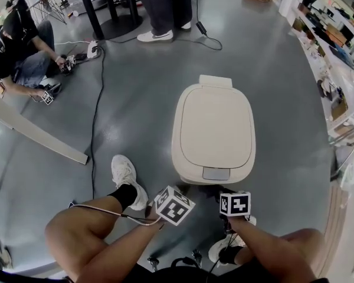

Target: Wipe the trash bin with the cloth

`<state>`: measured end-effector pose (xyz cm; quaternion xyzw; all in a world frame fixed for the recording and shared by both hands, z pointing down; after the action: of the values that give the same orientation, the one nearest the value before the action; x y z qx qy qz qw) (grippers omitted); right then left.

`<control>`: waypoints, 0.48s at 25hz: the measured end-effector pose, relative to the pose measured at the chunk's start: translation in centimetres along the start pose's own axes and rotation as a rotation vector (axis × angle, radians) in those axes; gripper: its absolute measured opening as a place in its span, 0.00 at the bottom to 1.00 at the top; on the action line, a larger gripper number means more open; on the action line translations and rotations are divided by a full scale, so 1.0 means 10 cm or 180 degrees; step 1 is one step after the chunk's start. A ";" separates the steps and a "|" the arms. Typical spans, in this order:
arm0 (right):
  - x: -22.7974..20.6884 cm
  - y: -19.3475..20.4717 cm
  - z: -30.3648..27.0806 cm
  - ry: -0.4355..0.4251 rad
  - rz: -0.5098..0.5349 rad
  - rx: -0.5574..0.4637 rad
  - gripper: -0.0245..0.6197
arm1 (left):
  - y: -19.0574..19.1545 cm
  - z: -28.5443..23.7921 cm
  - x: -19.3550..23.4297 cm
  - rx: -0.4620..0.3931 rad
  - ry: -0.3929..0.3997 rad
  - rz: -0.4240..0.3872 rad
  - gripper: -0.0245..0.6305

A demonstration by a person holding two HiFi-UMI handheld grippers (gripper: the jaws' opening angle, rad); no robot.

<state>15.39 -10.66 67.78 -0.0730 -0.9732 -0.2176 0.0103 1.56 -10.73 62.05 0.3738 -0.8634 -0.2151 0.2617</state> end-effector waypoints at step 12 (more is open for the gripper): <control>-0.31 -0.04 0.04 -0.0085 0.0021 -0.0158 0.14 | -0.18 -0.32 -0.30 0.0007 0.0188 -0.0100 0.03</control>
<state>18.41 -11.32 67.11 -0.0793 -0.9674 -0.2406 -0.0038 6.25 -10.16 62.63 0.3938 -0.8496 -0.2071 0.2832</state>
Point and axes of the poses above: the fingertips, and each gripper's own axes: z backward along the fingers, x to its left, y out of its underside, the point moved 1 cm from there along z, backward along the fingers, and after that the axes turned 14 degrees about y, right-handed, at the moved point
